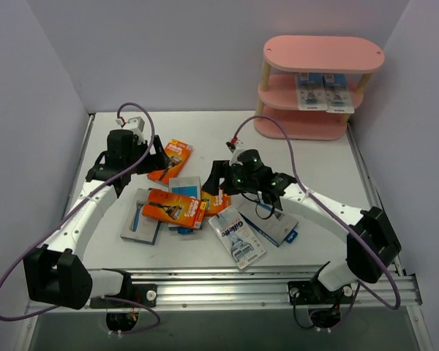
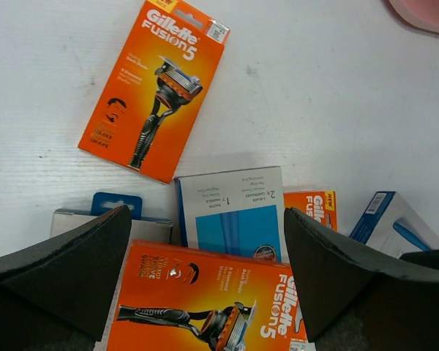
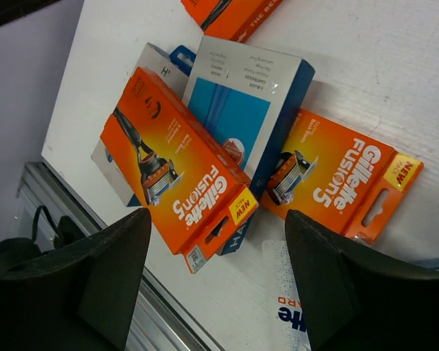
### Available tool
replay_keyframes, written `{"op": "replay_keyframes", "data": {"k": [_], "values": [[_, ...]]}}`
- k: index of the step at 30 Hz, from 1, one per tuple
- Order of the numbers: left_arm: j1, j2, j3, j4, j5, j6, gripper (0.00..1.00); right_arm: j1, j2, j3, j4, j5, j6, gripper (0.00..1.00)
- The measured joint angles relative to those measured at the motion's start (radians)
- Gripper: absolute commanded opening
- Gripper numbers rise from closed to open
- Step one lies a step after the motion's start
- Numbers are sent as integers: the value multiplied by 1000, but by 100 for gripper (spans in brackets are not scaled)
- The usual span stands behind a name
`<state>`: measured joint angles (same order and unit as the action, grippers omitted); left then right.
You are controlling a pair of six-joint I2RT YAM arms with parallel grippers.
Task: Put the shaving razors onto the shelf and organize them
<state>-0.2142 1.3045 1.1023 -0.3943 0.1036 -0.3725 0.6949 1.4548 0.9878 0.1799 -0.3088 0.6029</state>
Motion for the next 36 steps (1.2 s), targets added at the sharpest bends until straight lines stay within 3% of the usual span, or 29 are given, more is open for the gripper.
{"op": "replay_keyframes", "data": {"k": [7, 19, 25, 32, 36], "values": [[1, -14, 24, -45, -97, 16, 94, 153, 76, 132, -113, 127, -116, 69], [7, -78, 11, -67, -163, 40, 94, 225, 250, 194, -236, 338, -245, 69], [13, -56, 11, -81, -158, 45, 94, 214, 146, 79, -244, 382, -245, 71], [15, -55, 11, -84, -153, 48, 94, 175, -48, -59, -278, 328, -245, 77], [18, -55, 11, -89, -151, 49, 94, 206, -54, -126, -278, 306, -225, 92]]}}
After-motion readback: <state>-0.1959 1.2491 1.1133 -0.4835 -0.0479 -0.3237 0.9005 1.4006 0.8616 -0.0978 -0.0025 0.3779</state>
